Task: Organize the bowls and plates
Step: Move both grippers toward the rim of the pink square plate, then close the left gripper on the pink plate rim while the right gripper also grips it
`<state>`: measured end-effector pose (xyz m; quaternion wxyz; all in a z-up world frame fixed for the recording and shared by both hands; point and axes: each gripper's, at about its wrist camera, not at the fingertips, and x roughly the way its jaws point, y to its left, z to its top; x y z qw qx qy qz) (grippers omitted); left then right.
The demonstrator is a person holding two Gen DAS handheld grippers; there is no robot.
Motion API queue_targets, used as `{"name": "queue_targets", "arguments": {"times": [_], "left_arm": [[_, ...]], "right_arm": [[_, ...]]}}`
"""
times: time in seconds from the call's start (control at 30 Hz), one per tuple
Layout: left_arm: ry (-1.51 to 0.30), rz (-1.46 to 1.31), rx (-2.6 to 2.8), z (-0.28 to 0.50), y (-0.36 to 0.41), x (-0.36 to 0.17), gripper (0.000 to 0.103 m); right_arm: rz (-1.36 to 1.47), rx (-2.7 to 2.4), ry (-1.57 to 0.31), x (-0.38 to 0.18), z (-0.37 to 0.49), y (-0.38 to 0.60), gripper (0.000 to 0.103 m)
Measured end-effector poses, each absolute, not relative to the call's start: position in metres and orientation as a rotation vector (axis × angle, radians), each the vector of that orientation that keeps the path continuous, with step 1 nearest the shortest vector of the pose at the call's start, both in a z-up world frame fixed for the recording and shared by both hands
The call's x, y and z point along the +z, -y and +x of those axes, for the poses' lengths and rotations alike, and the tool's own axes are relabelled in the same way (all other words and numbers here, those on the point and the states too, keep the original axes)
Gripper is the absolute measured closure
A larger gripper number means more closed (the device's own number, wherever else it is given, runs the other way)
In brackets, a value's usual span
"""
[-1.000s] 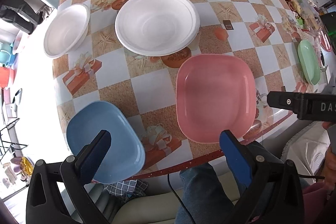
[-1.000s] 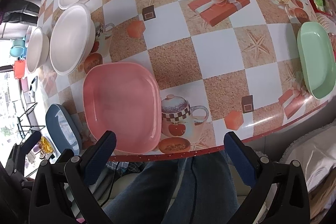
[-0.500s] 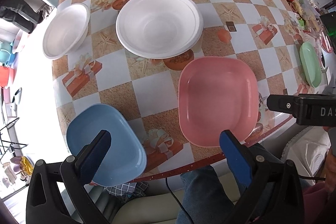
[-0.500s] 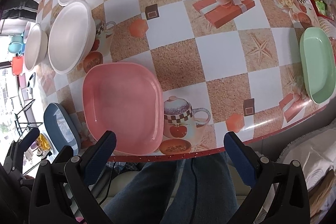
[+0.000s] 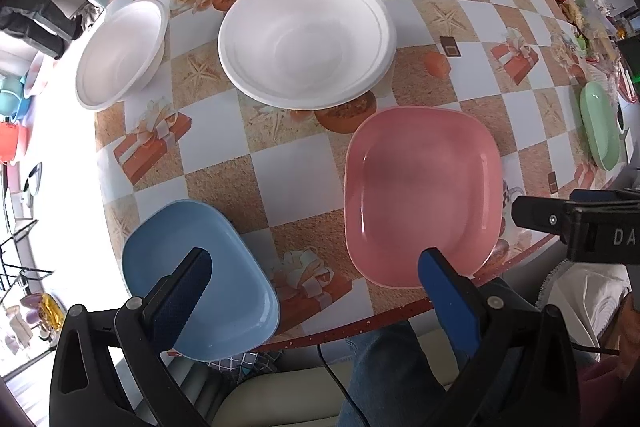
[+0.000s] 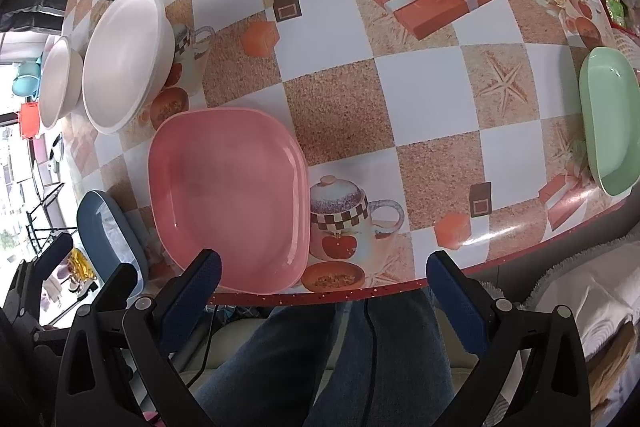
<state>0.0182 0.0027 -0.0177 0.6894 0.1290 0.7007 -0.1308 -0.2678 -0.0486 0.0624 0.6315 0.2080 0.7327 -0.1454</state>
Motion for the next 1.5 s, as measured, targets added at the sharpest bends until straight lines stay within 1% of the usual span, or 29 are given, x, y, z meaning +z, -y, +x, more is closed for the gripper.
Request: {"name": "queue_targets", "arguments": {"times": [0.3, 0.7, 1.2, 1.33, 1.47, 1.5], "left_arm": [[-1.539, 0.309, -0.307, 0.030, 0.006, -0.036, 0.000], [-1.547, 0.350, -0.307, 0.040, 0.019, -0.063, 0.000], [-1.550, 0.393, -0.234, 0.059, 0.012, -0.101, 0.000], [-1.557, 0.411, -0.240, 0.066, 0.022, -0.112, 0.000], [-1.577, 0.413, -0.251, 0.068, 0.025, -0.124, 0.004], [-1.581, 0.415, -0.255, 0.069, 0.025, -0.127, 0.005]], "right_arm": [[0.495, -0.343, -1.686, 0.053, -0.270, 0.050, 0.000], [0.513, -0.365, -1.701, 0.038, -0.272, 0.051, 0.000], [0.504, -0.380, -1.699, 0.008, -0.259, 0.051, 0.000], [0.502, -0.369, -1.710, 0.004, -0.251, 0.042, 0.000], [0.491, -0.354, -1.715, -0.001, -0.245, 0.034, 0.000], [0.485, -0.349, -1.712, -0.001, -0.243, 0.033, 0.002]]}}
